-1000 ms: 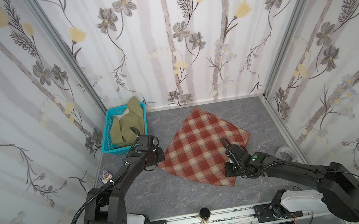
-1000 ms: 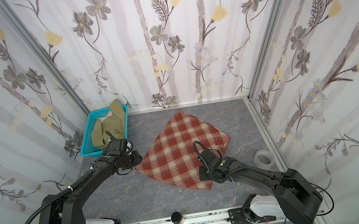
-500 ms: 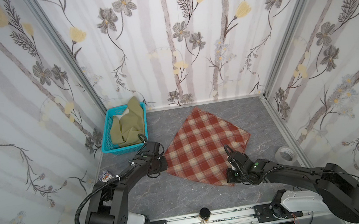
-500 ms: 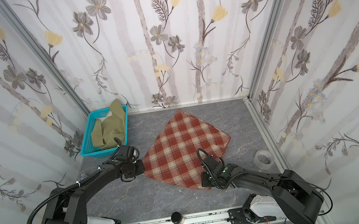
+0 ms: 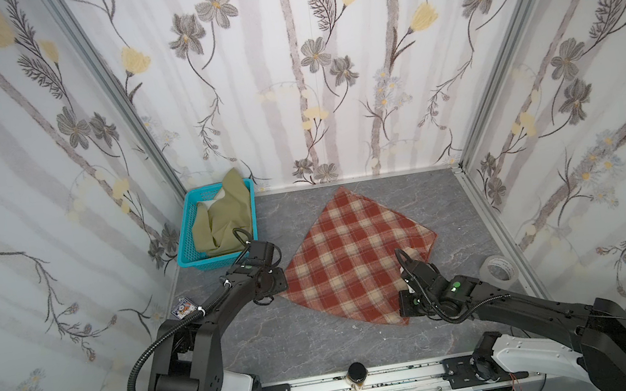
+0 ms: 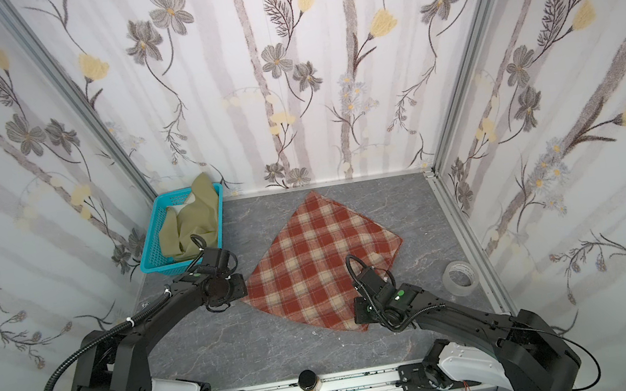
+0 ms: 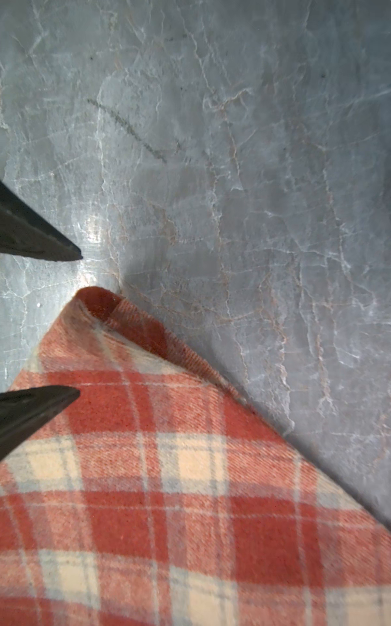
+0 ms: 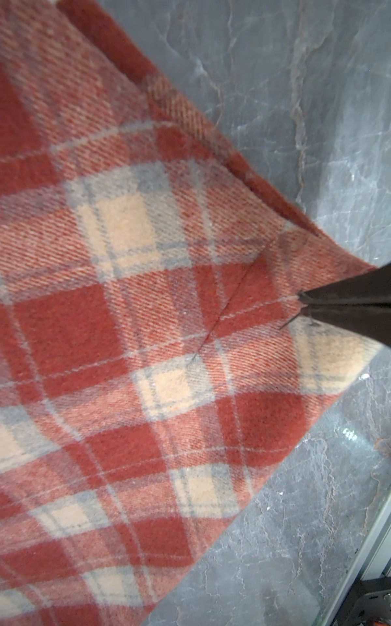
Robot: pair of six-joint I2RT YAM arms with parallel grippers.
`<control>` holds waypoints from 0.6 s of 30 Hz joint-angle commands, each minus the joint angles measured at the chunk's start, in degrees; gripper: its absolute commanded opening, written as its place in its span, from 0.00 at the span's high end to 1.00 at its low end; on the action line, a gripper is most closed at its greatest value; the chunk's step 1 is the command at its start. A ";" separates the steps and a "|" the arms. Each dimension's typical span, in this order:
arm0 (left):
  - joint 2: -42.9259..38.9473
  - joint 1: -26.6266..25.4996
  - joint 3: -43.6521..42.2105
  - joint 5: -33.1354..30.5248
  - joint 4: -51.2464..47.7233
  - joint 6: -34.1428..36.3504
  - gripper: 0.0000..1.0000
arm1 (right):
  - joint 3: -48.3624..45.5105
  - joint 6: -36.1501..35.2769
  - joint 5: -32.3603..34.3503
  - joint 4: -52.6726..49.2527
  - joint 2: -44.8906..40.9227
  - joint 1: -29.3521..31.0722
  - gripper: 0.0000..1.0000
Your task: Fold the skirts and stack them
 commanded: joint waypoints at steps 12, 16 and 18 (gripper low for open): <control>4.41 0.01 1.14 0.74 1.42 -0.79 0.66 | -0.86 -0.14 -1.82 4.87 1.69 0.10 1.00; 4.97 0.01 1.09 0.68 1.83 -0.65 0.84 | -0.88 -0.07 -2.04 4.94 1.87 0.09 1.00; 4.98 0.05 0.94 0.14 1.80 -0.55 0.92 | -0.82 -0.08 -2.09 4.75 1.80 0.09 1.00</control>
